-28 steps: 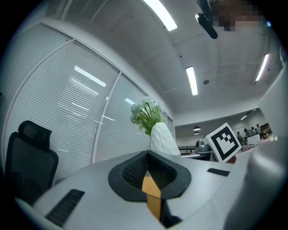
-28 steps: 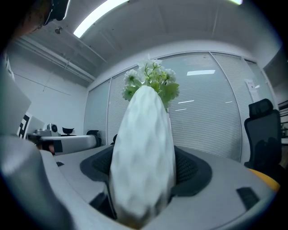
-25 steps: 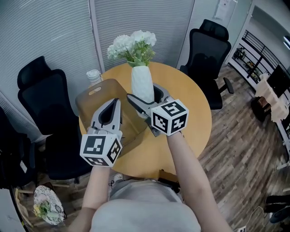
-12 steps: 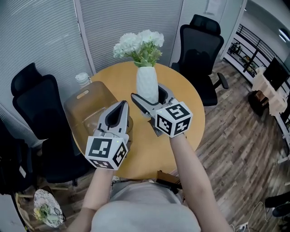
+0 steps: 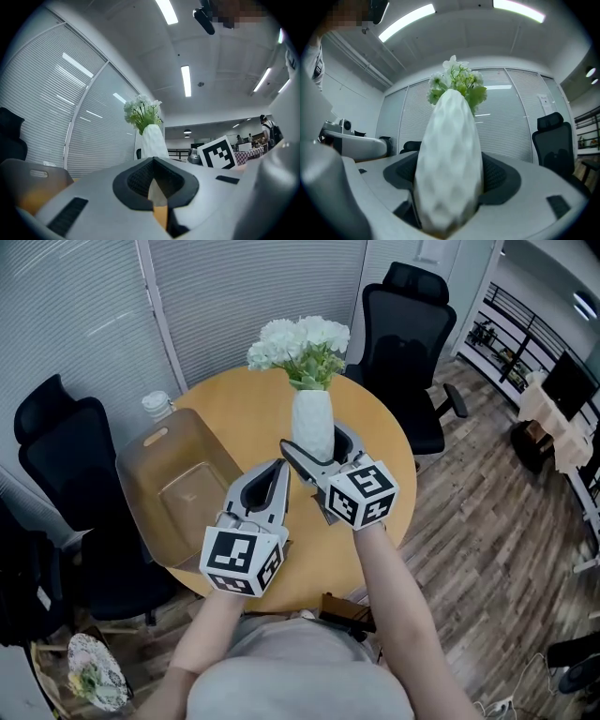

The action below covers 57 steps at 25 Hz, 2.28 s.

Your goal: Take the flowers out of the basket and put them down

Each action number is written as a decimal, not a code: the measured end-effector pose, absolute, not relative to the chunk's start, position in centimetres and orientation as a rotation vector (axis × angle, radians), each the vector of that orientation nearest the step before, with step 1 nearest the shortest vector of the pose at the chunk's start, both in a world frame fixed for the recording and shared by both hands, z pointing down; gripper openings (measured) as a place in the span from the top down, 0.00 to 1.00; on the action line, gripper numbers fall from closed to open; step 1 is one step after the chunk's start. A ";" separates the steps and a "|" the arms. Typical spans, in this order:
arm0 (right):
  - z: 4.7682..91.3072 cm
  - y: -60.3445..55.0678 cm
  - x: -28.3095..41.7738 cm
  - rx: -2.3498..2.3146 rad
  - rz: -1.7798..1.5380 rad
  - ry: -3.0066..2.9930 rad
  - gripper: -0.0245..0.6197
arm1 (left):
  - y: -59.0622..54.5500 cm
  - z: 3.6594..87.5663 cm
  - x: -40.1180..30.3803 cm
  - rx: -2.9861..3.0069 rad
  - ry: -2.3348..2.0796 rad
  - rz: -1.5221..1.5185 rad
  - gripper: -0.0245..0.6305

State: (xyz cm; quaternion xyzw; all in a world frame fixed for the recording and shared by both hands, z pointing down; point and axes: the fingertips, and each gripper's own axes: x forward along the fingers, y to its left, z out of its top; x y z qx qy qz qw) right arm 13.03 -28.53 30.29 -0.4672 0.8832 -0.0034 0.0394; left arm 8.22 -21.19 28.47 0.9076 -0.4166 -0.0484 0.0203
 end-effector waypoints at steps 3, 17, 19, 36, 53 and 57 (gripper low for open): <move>31.5 -29.0 14.0 -1.458 -0.027 2.694 0.35 | -21.5 29.5 9.3 2.826 -1.271 -0.136 0.96; 38.9 -31.4 18.1 -1.548 -0.045 2.677 0.35 | -23.2 35.0 13.0 2.819 -1.340 -0.111 0.96; 39.8 -31.8 18.3 -1.557 -0.027 2.684 0.35 | -23.6 35.9 13.1 2.796 -1.341 -0.103 0.96; 46.1 -33.5 18.3 -1.585 0.016 2.620 0.35 | -25.1 40.6 13.9 2.788 -1.373 -0.005 0.96; 51.3 -35.5 18.8 -1.672 -0.007 2.577 0.35 | -26.7 45.0 13.4 2.749 -1.377 -0.018 0.96; 52.1 -35.8 18.7 -1.685 0.007 2.592 0.35 | -27.0 45.7 13.7 2.734 -1.385 -0.009 0.96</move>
